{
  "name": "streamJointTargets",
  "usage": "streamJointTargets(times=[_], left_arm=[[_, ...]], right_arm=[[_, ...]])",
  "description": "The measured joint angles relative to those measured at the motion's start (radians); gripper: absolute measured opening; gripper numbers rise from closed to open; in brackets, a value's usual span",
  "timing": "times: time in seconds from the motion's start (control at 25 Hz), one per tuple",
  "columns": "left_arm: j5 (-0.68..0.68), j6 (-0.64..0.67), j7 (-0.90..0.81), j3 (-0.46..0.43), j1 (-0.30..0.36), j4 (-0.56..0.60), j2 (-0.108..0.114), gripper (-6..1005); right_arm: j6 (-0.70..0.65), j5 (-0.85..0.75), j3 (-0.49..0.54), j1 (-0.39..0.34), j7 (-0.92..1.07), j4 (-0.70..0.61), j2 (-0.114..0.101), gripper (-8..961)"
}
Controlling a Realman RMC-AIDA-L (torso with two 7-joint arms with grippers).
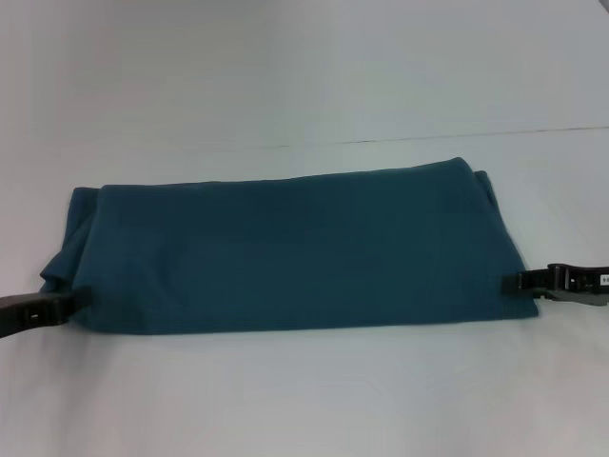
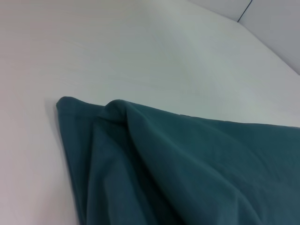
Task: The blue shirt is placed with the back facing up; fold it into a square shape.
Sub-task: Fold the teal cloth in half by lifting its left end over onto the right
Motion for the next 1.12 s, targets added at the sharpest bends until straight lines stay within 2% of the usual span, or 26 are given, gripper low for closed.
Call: streamJointTargets(times=[0.04,0.12,0.36,0.56,0.92,1.12], left_arm=[[0.0,0.0,0.0,0.0,-0.001,0.0,0.0,44],[0.0,0.0,0.0,0.0,-0.001,0.0,0.0,49],[0.0,0.0,0.0,0.0,-0.003,0.0,0.0,63],[0.0,0.0,0.001,0.0,-0.003,0.0,0.0,74],[-0.002,0.005,0.002,-0.005,0.006,0.005,-0.001,94],[-0.007,0.035,0.002,-0.042,0.021,0.014,-0.002,106]], right_arm=[[0.001,0.0,0.0,0.0,0.0,0.0,0.001,703],[0.001,0.0,0.0,0.0,-0.002,0.0,0.003,506],[0.004,0.001,0.0,-0.001,-0.014,0.0,0.01,228],[0.011,0.025,0.015,-0.01,-0.043,-0.001,0.016,32],[0.017,0.05,0.032,-0.018,-0.074,-0.001,0.021,9],[0.017,0.051,0.065,-0.033,-0.083,-0.006,0.019,8]])
